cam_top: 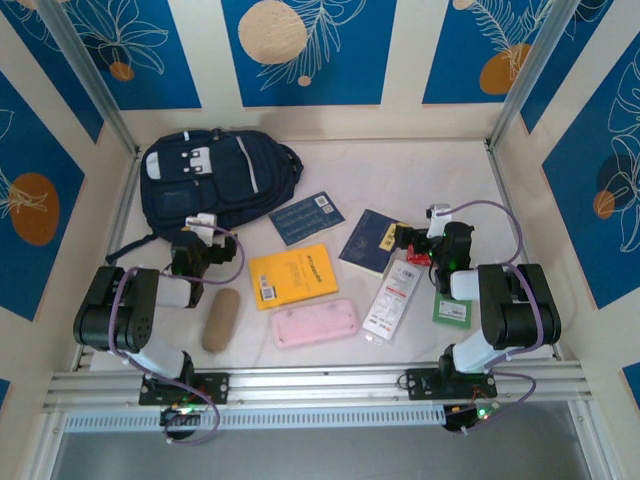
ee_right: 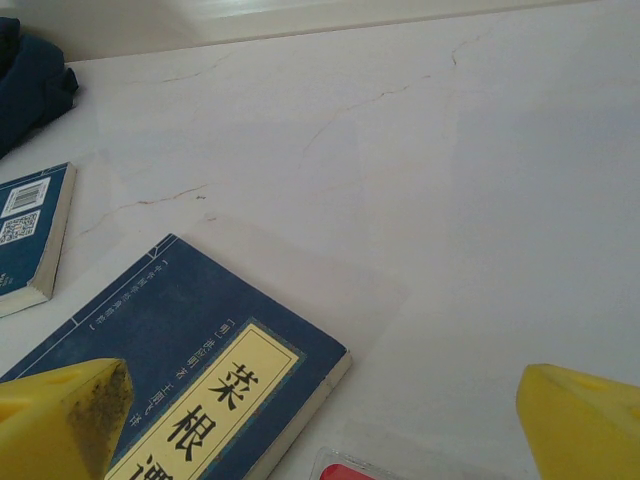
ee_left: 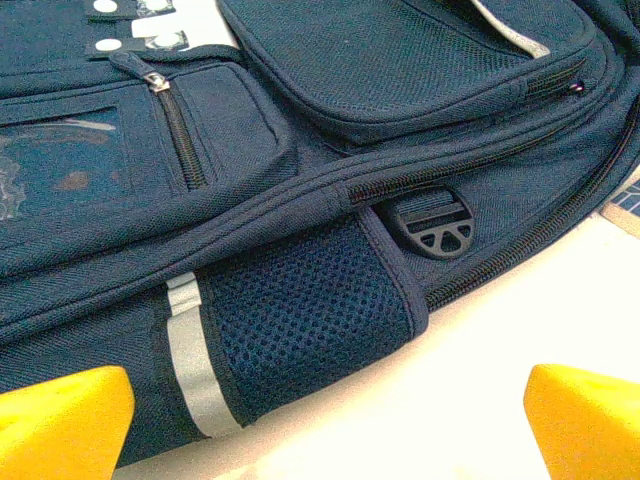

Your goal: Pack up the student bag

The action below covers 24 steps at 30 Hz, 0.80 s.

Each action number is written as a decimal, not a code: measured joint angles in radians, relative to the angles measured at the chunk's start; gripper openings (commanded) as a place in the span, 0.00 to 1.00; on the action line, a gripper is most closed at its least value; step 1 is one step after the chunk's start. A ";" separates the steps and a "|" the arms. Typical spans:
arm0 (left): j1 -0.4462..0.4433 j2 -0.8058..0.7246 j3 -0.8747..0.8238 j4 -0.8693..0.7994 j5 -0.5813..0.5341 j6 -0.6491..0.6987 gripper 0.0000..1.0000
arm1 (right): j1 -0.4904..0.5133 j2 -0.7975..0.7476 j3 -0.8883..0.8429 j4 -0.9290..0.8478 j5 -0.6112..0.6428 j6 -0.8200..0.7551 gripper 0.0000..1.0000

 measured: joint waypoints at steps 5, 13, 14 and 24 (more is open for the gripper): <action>0.000 0.000 0.000 0.005 0.000 0.000 1.00 | -0.006 0.000 0.000 0.000 -0.011 0.000 0.99; -0.031 -0.315 -0.024 -0.092 -0.023 0.005 1.00 | 0.102 -0.208 0.133 -0.263 0.051 -0.028 0.99; -0.052 -0.373 -0.015 -0.100 -0.027 0.005 1.00 | 0.146 -0.258 0.152 -0.279 0.066 -0.032 0.99; -0.321 -0.583 0.508 -0.716 -0.110 -0.183 1.00 | 0.690 -0.505 0.489 -0.727 0.303 -0.036 0.99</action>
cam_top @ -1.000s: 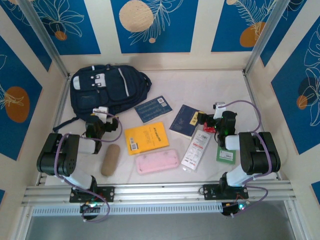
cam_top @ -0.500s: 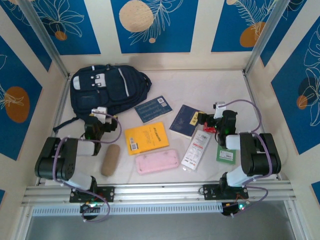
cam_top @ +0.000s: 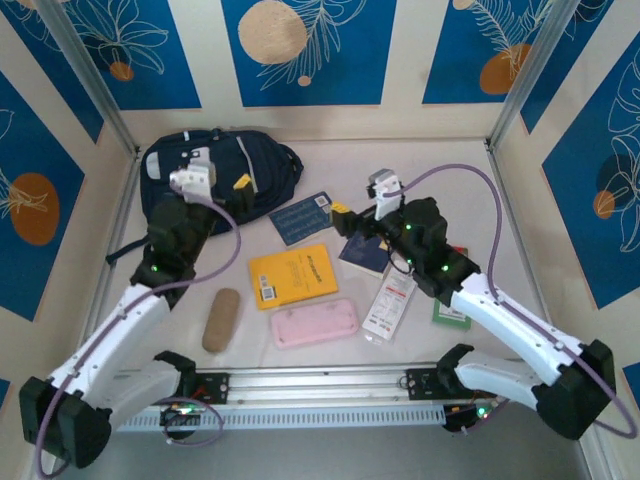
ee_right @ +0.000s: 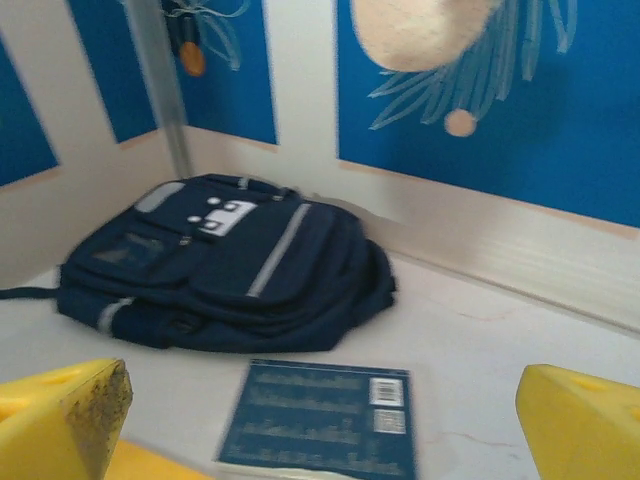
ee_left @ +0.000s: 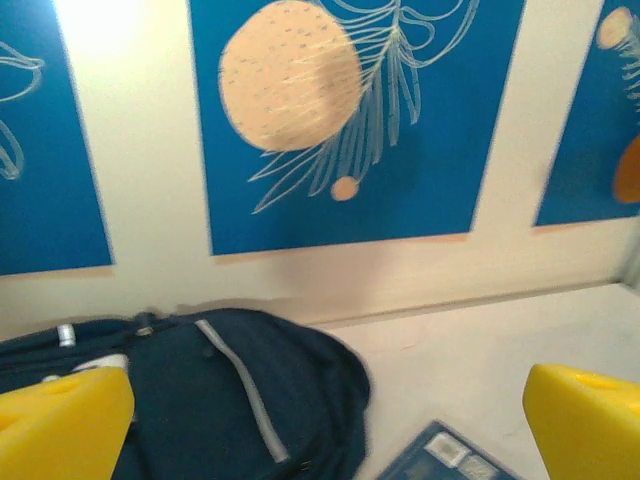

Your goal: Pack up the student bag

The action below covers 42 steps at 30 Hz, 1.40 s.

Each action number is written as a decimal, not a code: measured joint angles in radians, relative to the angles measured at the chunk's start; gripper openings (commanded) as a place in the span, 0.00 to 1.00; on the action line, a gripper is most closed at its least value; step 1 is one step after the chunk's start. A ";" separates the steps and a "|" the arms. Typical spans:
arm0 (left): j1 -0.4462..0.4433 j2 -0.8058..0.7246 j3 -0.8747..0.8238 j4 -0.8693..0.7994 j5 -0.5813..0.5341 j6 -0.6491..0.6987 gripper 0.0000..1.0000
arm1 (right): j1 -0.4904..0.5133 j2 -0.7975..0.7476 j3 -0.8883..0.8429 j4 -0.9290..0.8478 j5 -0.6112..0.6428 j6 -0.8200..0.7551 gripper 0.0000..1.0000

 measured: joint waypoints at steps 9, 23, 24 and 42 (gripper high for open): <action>0.013 0.307 0.362 -0.462 -0.061 -0.242 1.00 | -0.122 -0.114 0.141 -0.365 -0.153 0.270 0.99; 0.207 1.079 0.937 -0.564 0.239 -0.362 0.95 | -0.216 -0.012 0.051 -0.563 -0.313 0.477 0.95; 0.211 1.114 0.968 -0.568 0.243 -0.368 0.94 | -0.229 -0.013 0.051 -0.567 -0.314 0.483 0.95; 0.216 1.466 1.243 -0.602 0.373 -0.410 0.06 | -0.291 0.110 -0.005 -0.525 -0.385 0.530 0.56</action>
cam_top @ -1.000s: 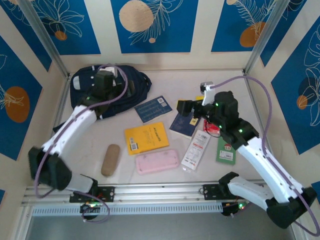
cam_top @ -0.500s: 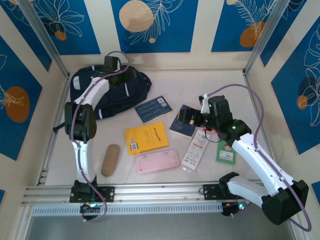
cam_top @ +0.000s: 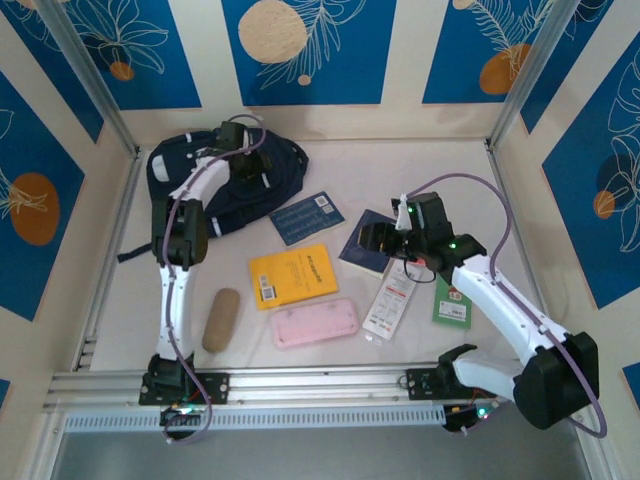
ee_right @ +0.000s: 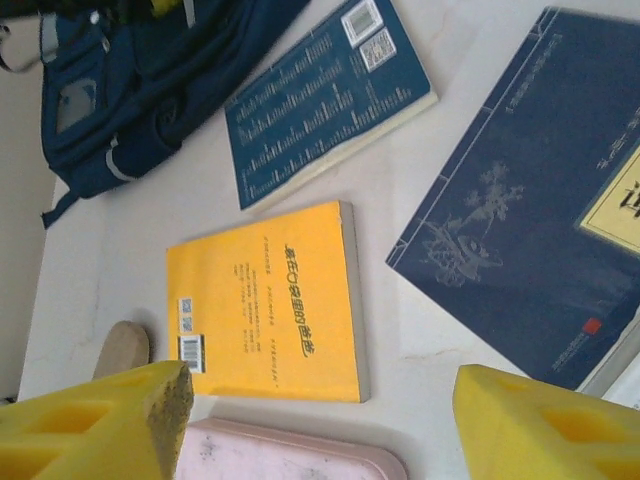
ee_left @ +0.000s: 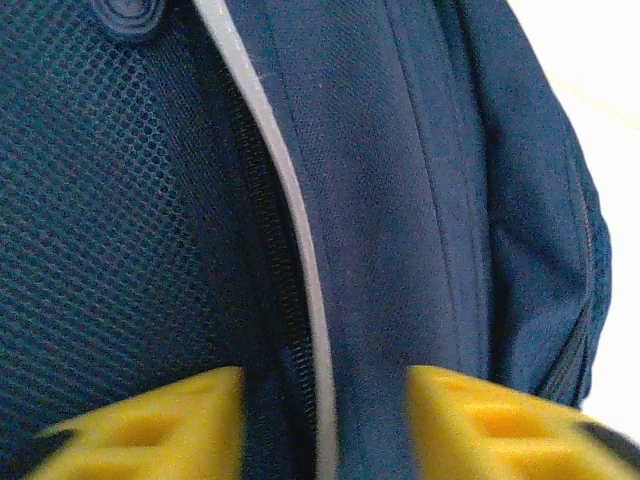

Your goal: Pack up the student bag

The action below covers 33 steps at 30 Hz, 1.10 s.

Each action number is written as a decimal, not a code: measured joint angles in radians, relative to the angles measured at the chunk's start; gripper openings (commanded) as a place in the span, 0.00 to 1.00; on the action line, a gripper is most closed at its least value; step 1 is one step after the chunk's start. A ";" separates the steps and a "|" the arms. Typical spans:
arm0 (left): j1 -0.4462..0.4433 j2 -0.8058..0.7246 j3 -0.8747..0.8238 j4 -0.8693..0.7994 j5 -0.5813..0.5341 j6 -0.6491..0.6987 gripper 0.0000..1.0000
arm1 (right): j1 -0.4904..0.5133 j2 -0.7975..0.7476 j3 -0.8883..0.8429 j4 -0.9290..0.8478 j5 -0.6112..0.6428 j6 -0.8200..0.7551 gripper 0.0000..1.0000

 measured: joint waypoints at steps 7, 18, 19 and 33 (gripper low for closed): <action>-0.007 0.011 0.019 -0.019 -0.013 0.034 0.00 | -0.002 -0.005 0.000 0.011 -0.007 0.005 0.51; -0.014 -0.127 0.099 -0.179 -0.043 0.119 0.00 | -0.005 -0.089 0.023 0.005 0.017 0.005 0.54; -0.014 -0.146 0.106 -0.200 -0.045 0.135 0.00 | -0.004 -0.095 0.029 -0.002 0.022 0.006 0.54; -0.268 -0.441 0.069 -0.426 -0.148 0.458 0.00 | -0.005 -0.250 0.080 -0.088 0.055 0.004 0.71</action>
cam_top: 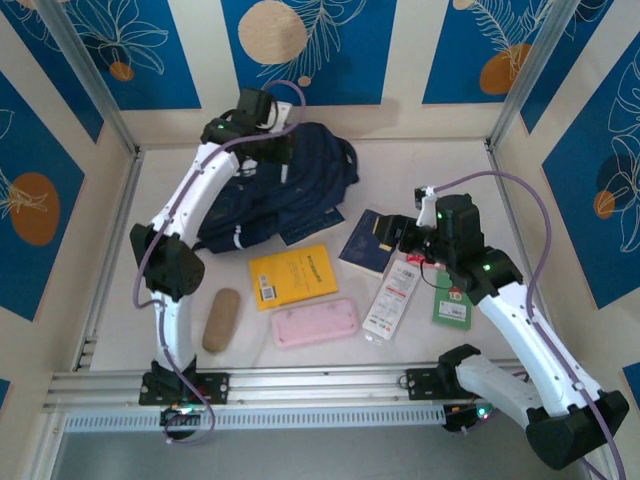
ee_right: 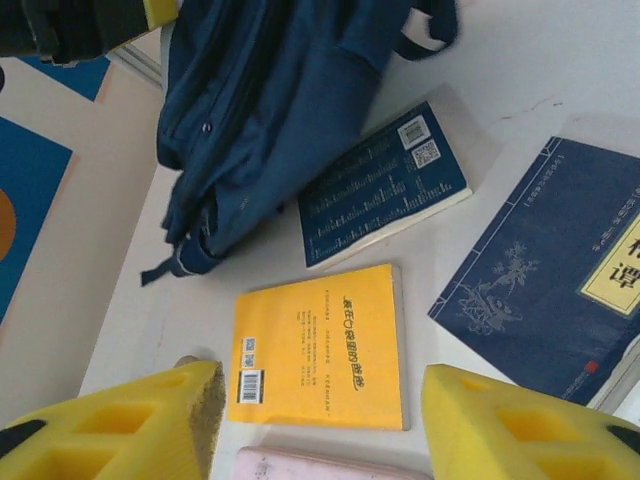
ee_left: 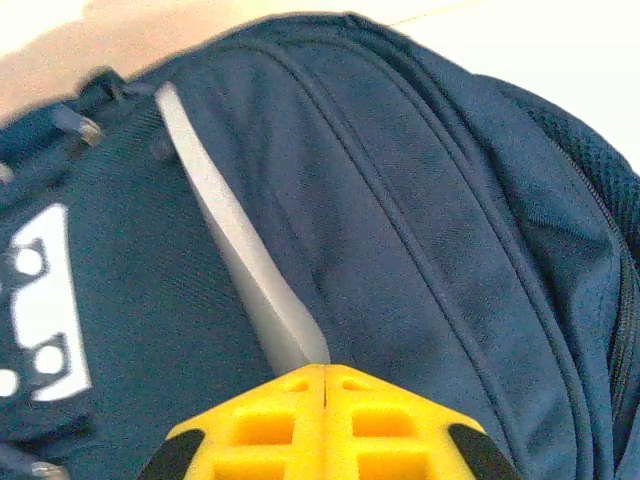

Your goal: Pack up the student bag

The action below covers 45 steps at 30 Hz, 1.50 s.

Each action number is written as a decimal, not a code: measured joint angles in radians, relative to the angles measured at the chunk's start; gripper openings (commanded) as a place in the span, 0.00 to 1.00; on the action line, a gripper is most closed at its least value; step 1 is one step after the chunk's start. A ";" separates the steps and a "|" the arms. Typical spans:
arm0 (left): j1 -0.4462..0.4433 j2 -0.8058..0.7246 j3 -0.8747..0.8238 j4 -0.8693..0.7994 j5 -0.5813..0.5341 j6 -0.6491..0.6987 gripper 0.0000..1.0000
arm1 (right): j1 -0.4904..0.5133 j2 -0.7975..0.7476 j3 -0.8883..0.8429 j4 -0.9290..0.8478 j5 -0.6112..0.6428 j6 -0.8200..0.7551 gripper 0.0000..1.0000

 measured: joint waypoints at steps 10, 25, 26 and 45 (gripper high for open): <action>-0.191 -0.407 -0.318 0.131 -0.044 0.230 0.00 | -0.080 -0.088 0.035 -0.131 0.034 -0.012 0.85; -0.134 -0.573 -0.869 0.244 -0.101 -0.218 0.40 | -0.063 0.636 0.397 -0.183 0.144 0.041 0.63; -0.119 -0.601 -0.896 0.256 -0.098 -0.250 0.41 | -0.048 0.700 0.470 -0.195 0.165 0.037 0.63; -0.026 -0.731 -1.224 0.316 -0.066 -0.616 0.41 | 0.128 1.466 1.225 -0.568 0.378 -0.005 0.11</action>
